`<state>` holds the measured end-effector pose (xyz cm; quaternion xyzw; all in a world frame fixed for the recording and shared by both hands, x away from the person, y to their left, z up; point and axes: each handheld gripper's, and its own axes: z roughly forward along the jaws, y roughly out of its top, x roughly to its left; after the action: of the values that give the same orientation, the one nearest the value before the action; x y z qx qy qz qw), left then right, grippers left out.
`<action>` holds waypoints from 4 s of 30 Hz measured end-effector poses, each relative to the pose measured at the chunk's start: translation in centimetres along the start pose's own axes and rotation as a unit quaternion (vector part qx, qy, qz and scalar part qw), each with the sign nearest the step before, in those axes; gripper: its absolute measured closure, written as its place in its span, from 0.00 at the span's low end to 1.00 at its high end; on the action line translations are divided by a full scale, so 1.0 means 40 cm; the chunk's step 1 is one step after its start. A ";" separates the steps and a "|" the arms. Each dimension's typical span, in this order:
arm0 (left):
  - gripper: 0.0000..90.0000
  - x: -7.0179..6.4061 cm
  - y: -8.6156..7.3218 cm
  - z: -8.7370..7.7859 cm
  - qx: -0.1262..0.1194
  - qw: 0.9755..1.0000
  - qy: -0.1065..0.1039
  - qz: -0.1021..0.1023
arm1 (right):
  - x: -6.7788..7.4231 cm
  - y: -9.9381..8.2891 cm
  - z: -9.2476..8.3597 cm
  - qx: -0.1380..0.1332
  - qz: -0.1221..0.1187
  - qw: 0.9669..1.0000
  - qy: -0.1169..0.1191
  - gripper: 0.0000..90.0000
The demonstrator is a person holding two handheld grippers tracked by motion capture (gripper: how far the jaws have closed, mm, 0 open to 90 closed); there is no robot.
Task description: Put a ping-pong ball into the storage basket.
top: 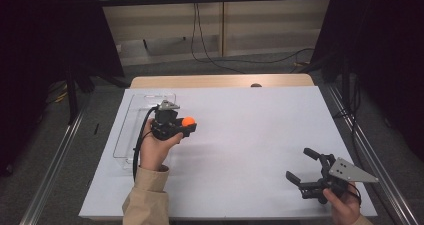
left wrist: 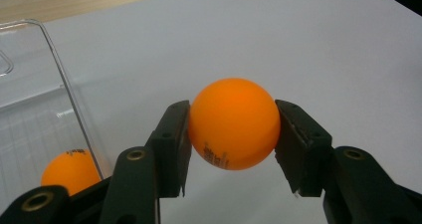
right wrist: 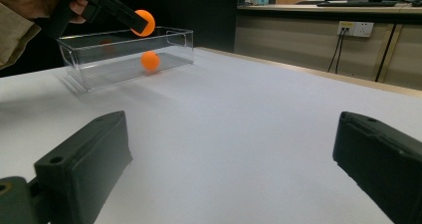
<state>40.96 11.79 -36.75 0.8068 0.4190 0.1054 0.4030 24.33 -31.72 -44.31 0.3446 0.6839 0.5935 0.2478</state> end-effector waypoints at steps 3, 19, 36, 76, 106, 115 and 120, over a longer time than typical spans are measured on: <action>0.57 0.002 -0.001 -0.001 0.000 1.000 0.002 -0.001 | 0.000 0.000 0.000 -0.001 -0.001 1.000 0.000 0.01; 0.57 0.022 -0.003 -0.023 -0.004 1.000 0.009 -0.006 | 0.000 0.000 0.000 -0.001 0.000 1.000 -0.001 0.01; 0.57 0.037 -0.009 -0.028 -0.003 1.000 0.015 -0.008 | -0.001 0.000 0.000 -0.001 0.000 1.000 -0.001 0.01; 0.56 0.131 -0.060 -0.108 -0.034 0.995 0.082 -0.049 | -0.002 0.001 0.009 0.000 -0.001 1.000 0.000 0.01; 0.21 0.144 -0.170 -0.182 -0.105 0.985 0.116 -0.071 | 0.005 0.002 0.013 -0.001 0.000 1.000 0.001 0.01; 0.12 0.118 -0.203 -0.196 -0.142 0.982 0.106 -0.060 | 0.004 0.002 0.013 0.000 0.000 1.000 0.000 0.01; 0.07 0.102 -0.219 -0.195 -0.145 0.983 0.098 -0.048 | 0.004 0.002 0.012 0.001 0.000 1.000 -0.001 0.01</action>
<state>34.39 22.11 -38.81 0.7042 0.4752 0.2246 0.4774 24.61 -31.27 -44.31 0.3448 0.6842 0.5927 0.2483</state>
